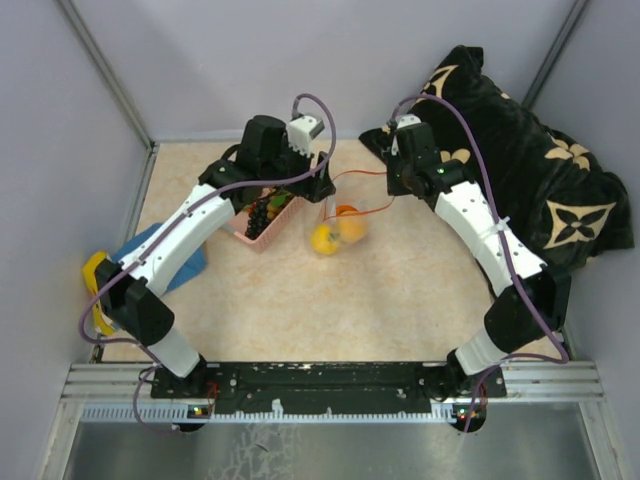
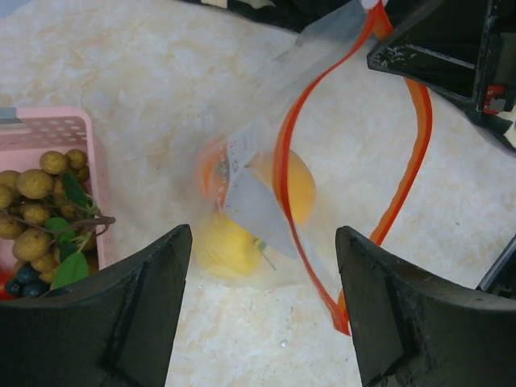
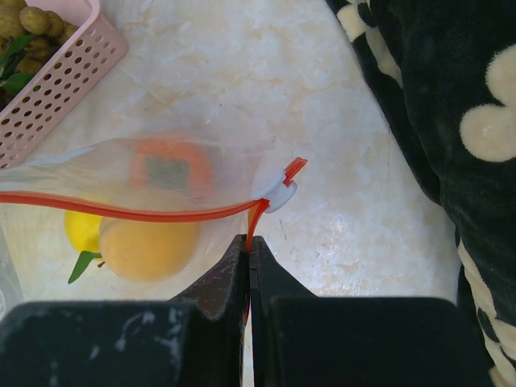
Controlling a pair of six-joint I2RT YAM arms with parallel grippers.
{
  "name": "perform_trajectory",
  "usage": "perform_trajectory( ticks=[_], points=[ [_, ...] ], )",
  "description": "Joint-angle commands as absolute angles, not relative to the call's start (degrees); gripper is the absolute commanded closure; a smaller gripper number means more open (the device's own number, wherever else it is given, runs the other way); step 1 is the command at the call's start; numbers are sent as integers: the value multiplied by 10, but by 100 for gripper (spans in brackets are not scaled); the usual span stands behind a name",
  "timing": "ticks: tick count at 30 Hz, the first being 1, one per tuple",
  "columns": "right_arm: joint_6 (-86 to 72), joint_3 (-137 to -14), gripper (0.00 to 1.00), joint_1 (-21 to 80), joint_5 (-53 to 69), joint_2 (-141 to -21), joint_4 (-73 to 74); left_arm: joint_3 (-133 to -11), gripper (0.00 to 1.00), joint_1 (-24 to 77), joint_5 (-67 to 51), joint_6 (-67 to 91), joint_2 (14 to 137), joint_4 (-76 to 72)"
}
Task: Place the food in the zip-top bag and seal the zipper
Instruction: Pick up the fake fruit from the bin.
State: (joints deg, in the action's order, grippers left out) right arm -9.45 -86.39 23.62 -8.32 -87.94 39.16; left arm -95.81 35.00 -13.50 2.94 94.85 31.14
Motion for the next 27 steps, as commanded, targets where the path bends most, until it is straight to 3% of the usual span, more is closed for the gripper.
perform_trajectory(
  ticks=[1, 8, 16, 27],
  points=[
    [-91, -882, 100, 242, -85, -849, 367, -936, 21, 306, -145, 30, 906, 269],
    [-92, -872, 100, 241, -87, -846, 367, -852, 16, 236, -136, 19, 871, 221],
    [-92, -875, 100, 242, -80, -851, 366, -850, 16, 235, -117, -7, 948, 185],
    [-91, -871, 100, 241, -81, -853, 365, -900, 31, 272, -36, -82, 1061, 181]
  ],
)
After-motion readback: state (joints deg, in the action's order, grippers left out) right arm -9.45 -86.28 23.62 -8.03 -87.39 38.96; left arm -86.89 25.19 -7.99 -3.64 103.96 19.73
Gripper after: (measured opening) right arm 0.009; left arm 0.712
